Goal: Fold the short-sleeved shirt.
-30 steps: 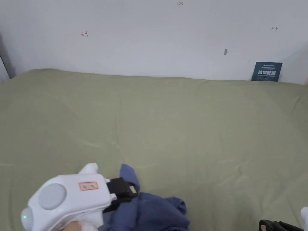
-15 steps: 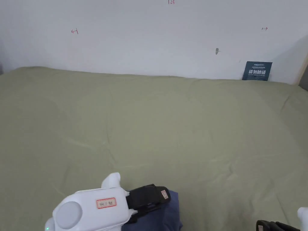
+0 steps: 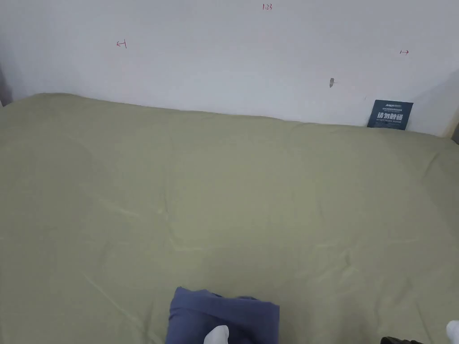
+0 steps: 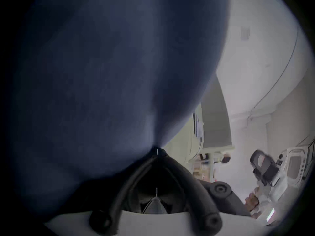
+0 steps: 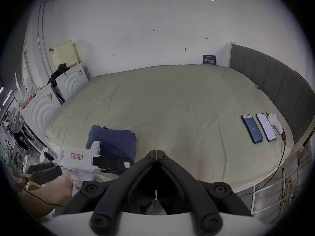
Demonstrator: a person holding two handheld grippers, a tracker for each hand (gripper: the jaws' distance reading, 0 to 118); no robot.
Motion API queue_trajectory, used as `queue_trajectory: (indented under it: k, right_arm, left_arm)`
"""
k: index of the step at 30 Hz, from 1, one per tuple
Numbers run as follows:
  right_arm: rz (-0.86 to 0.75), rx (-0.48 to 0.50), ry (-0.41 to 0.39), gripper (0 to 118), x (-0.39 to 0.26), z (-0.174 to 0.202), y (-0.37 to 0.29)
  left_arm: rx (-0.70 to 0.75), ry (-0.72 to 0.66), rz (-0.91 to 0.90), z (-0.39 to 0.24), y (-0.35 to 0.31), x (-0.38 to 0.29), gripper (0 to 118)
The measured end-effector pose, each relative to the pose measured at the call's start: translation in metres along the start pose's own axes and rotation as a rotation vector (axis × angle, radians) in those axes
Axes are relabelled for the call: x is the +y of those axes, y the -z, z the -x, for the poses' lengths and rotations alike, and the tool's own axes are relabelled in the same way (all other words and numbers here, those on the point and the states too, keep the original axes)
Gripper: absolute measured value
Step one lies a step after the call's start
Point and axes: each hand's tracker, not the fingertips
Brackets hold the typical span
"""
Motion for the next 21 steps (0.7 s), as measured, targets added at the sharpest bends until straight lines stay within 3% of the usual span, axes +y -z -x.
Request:
queue_trajectory:
  k: [3,5,7,9,13,16,18,19,21]
  right_arm:
    - [-0.003,-0.001,0.002,0,0.001,0.001,-0.001]
    - [0.002,0.032,0.008,0,0.004,0.002,0.007]
    - [0.002,0.083,0.018,0,0.006,0.005,0.017]
    - [0.004,0.171,0.031,0,0.01,0.011,0.035]
    - [0.076,0.411,0.032,0,0.014,0.03,0.1]
    - [0.186,0.622,0.101,0,0.003,0.045,0.162]
    - [0.253,0.768,0.17,0,-0.008,0.053,0.197]
    - [0.302,0.856,0.206,0,-0.014,0.056,0.217]
    - [0.356,0.892,0.248,0,-0.023,0.058,0.247]
  left_arm:
    - [0.025,0.013,0.04,-0.013,-0.01,0.006,1]
    - [0.101,0.135,0.01,-0.04,-0.039,0.013,1]
    - [0.023,0.284,-0.031,-0.07,-0.072,0.021,1]
    - [-0.014,0.292,-0.075,-0.087,-0.115,0.03,1]
    - [0.154,0.254,-0.224,-0.081,-0.209,0.062,8]
    - [0.322,0.199,-0.275,-0.047,-0.254,0.085,8]
    - [0.3,0.182,-0.252,-0.023,-0.26,0.094,11]
    - [0.282,0.167,-0.232,-0.012,-0.26,0.095,18]
    - [0.276,0.12,-0.186,0.003,-0.253,0.094,40]
